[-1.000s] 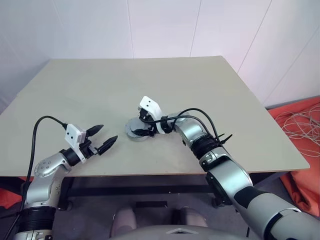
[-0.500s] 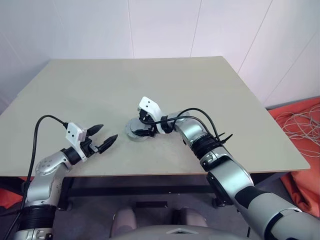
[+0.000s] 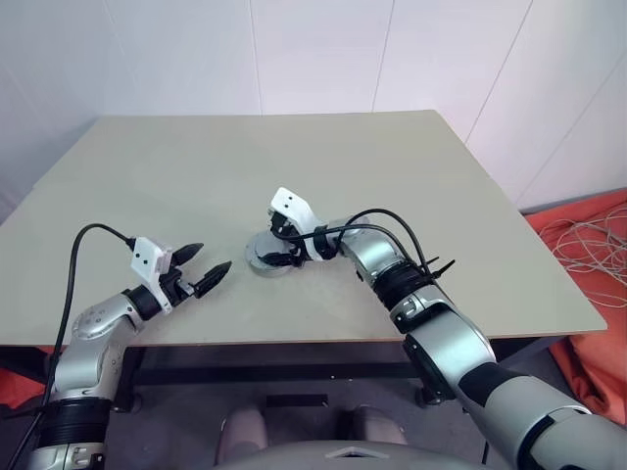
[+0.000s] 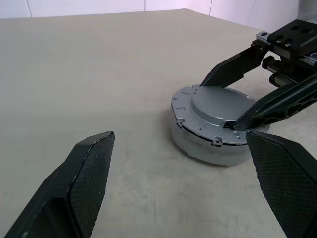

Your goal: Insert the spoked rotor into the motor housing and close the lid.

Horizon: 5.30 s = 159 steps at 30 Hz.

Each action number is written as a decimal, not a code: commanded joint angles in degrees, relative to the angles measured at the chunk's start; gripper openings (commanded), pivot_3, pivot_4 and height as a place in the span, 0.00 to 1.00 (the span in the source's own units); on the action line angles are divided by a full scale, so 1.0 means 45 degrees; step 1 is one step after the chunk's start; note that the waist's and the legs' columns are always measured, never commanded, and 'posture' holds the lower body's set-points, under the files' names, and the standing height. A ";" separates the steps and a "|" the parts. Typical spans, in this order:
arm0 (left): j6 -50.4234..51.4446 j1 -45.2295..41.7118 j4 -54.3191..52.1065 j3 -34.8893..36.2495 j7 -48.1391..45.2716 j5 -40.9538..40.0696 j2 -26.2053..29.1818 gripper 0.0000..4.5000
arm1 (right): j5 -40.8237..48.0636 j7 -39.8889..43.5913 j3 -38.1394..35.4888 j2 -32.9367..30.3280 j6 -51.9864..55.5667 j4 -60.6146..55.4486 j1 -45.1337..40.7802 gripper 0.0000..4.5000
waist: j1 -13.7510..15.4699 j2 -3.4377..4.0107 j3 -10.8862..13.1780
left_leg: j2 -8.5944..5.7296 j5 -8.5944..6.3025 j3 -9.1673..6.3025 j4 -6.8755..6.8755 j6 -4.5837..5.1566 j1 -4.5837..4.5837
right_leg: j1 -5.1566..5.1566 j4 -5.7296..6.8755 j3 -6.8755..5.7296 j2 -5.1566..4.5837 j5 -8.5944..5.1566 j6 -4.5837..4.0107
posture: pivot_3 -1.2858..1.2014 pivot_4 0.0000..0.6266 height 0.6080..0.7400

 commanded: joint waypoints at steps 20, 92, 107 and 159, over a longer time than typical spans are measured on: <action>0.0906 -0.0958 -0.0631 -0.0085 0.0220 -0.0760 -0.0155 0.26 | -0.0442 -0.0225 0.0484 -0.0105 0.0982 -0.0193 0.0097 0.70 | 0.0004 0.0002 0.0001 | -0.0003 0.0000 0.0001 -0.0005 0.0000 -0.0005 | -0.0013 -0.0002 0.0000 0.0000 0.0000 0.0001 | 0.52 0.00 1.00; 0.2945 -0.4371 0.2825 -0.3359 0.1769 0.2958 -0.1524 0.00 | 0.4421 -0.1256 -0.5939 -0.1469 1.0317 -0.6312 0.1452 1.00 | 0.0349 0.0059 -0.0041 | -0.0028 0.0001 0.0001 -0.0035 0.0001 -0.0031 | -0.0003 -0.0046 -0.0002 -0.0009 -0.0016 0.0029 | 0.52 0.00 1.00; 0.3004 -0.4433 0.2883 -0.3324 0.1406 0.2978 -0.1288 0.00 | 0.5617 -0.6362 -1.3537 0.2338 1.5381 -0.5240 0.1522 1.00 | 0.0384 0.0091 -0.0047 | -0.0044 0.0025 0.0002 -0.0113 -0.0041 -0.0031 | -0.0034 -0.0097 -0.0004 -0.0012 -0.0022 0.0043 | 0.52 0.00 1.00; 0.4367 -0.4902 0.2347 -0.0336 0.2922 0.0733 -0.2582 0.00 | 0.9747 -0.8468 -1.1891 0.2499 1.2710 -0.2175 0.1088 0.25 | 0.0373 0.0167 -0.0122 | -0.0065 0.0100 0.0021 -0.0414 -0.0159 -0.0043 | -0.0045 -0.0281 -0.0038 -0.0009 -0.0021 0.0047 | 0.52 0.00 1.00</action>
